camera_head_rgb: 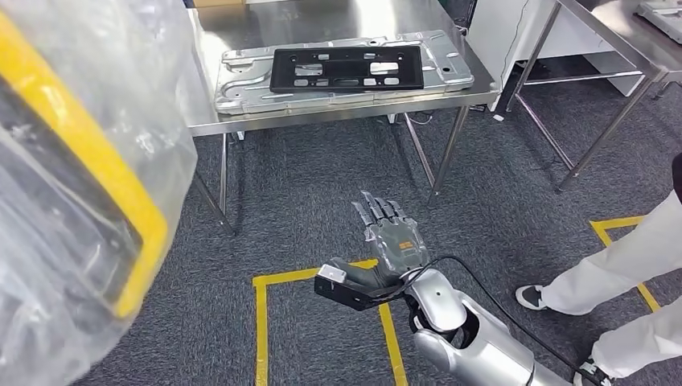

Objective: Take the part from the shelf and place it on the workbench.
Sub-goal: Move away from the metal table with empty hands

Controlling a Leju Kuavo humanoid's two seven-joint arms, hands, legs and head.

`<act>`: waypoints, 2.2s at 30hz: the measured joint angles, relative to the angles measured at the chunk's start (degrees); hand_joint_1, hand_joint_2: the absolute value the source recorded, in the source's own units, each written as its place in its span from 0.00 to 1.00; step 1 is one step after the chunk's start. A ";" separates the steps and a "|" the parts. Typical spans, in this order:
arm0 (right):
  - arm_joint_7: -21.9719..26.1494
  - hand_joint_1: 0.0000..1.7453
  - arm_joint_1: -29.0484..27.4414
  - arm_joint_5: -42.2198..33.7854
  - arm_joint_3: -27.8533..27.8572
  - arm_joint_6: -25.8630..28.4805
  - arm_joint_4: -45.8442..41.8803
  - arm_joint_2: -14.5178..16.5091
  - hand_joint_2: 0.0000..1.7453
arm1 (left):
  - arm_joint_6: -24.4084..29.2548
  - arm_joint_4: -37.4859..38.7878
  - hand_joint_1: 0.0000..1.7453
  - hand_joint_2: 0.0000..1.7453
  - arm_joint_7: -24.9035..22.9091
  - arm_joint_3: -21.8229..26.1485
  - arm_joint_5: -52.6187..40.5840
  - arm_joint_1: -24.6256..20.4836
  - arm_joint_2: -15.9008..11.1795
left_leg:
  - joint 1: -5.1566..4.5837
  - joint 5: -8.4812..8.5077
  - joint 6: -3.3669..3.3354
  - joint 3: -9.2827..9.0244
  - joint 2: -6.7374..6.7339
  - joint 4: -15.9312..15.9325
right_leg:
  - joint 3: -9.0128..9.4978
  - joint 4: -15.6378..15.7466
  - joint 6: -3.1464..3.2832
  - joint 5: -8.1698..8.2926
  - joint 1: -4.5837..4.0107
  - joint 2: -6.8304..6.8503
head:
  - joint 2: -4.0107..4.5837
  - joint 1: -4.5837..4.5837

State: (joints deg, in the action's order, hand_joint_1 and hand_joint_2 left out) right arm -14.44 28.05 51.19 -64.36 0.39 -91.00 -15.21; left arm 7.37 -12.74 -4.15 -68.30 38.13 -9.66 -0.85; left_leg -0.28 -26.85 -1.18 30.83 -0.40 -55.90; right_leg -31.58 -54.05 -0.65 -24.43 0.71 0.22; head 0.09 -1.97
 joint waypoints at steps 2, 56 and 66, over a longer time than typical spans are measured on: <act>0.01 0.00 -0.01 0.00 0.11 0.03 0.01 -0.01 0.00 | 0.00 0.00 0.00 0.00 0.00 -0.01 -0.15 -0.01 0.02 | 0.34 -3.91 0.67 3.29 0.05 -7.20 | -0.26 0.10 0.45 0.29 0.11 -0.23 | 0.00 -0.17; 7.35 0.00 -14.36 -21.75 12.00 21.84 14.41 -1.86 0.00 | 1.33 -0.05 0.00 0.00 2.19 1.61 1.65 1.06 0.38 | 1.07 1.52 -0.29 -1.40 -3.46 2.24 | -1.48 -1.87 -2.87 -0.09 0.86 3.52 | 0.00 0.16; 16.95 0.00 -18.87 -45.54 18.61 21.34 45.99 3.12 0.00 | 2.31 -0.05 0.00 0.00 2.68 2.52 2.88 2.18 0.41 | 1.11 -7.74 0.81 5.99 -0.55 -15.60 | -2.04 -0.94 0.06 0.82 -0.06 -1.79 | 0.00 -0.08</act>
State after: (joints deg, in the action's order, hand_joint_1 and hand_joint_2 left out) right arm 2.51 9.18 5.65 -45.75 21.73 -45.01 -12.10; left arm 9.67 -12.80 -1.47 -65.78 41.01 -7.49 -0.44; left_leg 0.83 -34.59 -0.37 36.82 -0.95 -71.50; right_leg -33.61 -54.99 -0.59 -23.61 0.65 -1.57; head 0.09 -2.04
